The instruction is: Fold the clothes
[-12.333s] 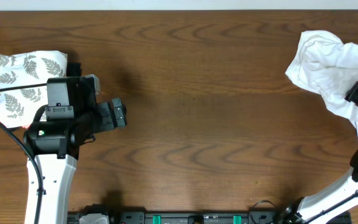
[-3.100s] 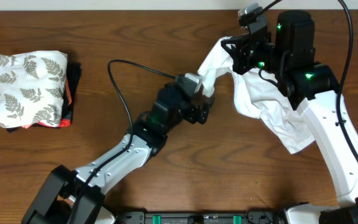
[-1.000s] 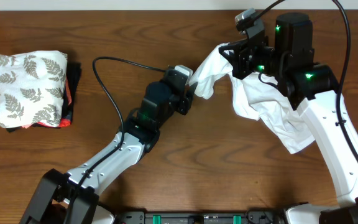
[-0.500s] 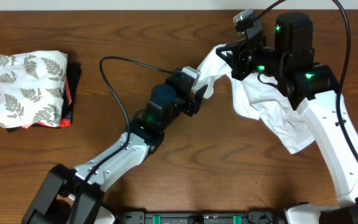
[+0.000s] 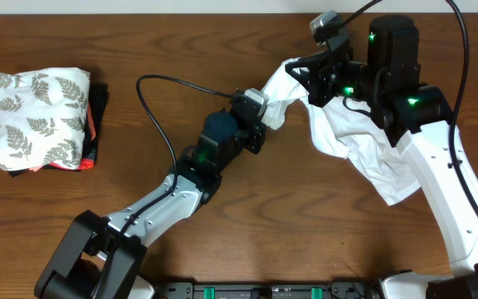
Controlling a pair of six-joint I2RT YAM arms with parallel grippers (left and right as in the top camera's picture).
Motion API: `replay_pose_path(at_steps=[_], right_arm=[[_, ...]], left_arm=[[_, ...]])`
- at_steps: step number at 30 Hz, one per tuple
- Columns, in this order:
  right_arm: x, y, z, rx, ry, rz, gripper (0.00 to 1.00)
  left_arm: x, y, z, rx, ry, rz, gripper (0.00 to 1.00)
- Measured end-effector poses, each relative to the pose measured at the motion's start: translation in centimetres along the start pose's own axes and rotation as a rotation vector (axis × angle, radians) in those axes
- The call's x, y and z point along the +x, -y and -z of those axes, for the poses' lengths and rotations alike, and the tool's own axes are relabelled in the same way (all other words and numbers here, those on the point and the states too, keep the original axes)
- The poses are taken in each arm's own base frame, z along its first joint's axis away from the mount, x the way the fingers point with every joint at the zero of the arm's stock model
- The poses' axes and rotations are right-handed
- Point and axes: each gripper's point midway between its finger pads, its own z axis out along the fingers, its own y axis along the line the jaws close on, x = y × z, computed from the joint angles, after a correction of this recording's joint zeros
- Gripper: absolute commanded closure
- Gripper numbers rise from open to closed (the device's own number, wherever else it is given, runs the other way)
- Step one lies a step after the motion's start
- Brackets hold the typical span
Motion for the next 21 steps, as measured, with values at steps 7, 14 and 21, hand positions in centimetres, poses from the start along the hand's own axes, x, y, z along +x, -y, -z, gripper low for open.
replay_pose_path(at_steps=[7,14,21], right_arm=[[0.0,-0.1,0.0,-0.003,0.000,0.003,0.99],[0.0,-0.1,0.0,-0.004,0.000,0.007,0.99],[0.0,-0.1,0.0,-0.007,0.000,0.007,0.99]], left_arm=[[-0.3,0.1,1.5,-0.003,-0.035,0.003,0.94],[-1.4,-1.5,4.4,-0.070,-0.067,0.010,0.94],[-1.2,-4.0,5.6,-0.143,-0.096,0.031,0.94]])
